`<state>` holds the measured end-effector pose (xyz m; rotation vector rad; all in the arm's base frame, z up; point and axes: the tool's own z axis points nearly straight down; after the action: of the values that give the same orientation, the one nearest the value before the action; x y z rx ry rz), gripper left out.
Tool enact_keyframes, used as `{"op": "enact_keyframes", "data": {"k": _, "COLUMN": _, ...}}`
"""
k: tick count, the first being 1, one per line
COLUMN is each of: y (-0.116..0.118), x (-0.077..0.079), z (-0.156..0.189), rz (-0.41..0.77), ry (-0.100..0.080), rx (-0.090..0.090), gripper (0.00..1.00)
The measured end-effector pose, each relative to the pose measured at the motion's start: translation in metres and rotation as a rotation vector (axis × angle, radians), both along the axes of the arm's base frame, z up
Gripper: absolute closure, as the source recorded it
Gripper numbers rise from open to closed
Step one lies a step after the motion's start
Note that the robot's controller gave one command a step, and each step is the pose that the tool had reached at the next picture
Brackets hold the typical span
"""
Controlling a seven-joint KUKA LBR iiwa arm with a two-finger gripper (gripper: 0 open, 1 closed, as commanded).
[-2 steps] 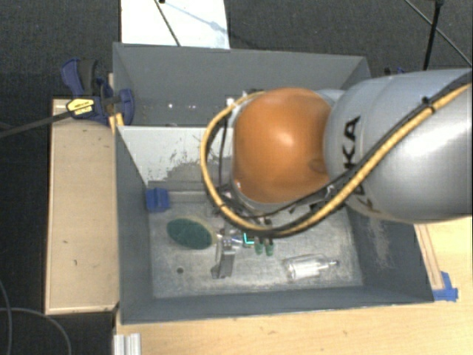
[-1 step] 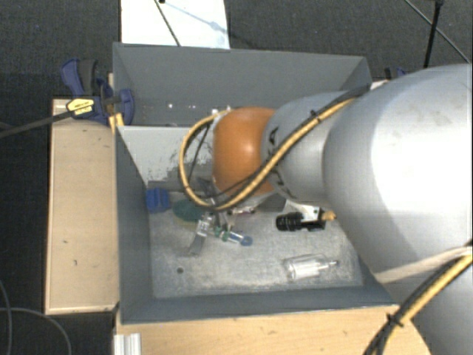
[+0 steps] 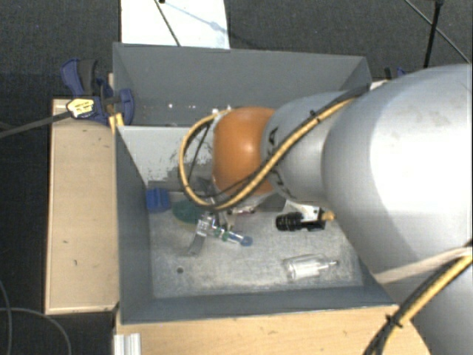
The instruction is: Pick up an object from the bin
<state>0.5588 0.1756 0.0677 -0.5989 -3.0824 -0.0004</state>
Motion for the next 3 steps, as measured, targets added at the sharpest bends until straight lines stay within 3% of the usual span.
{"op": "enact_keyframes", "data": {"k": 3, "y": 0.0007, "x": 0.0013, "z": 0.0010, "rz": -0.023, "ry": -0.005, "rx": 0.002, "gripper": 0.00}}
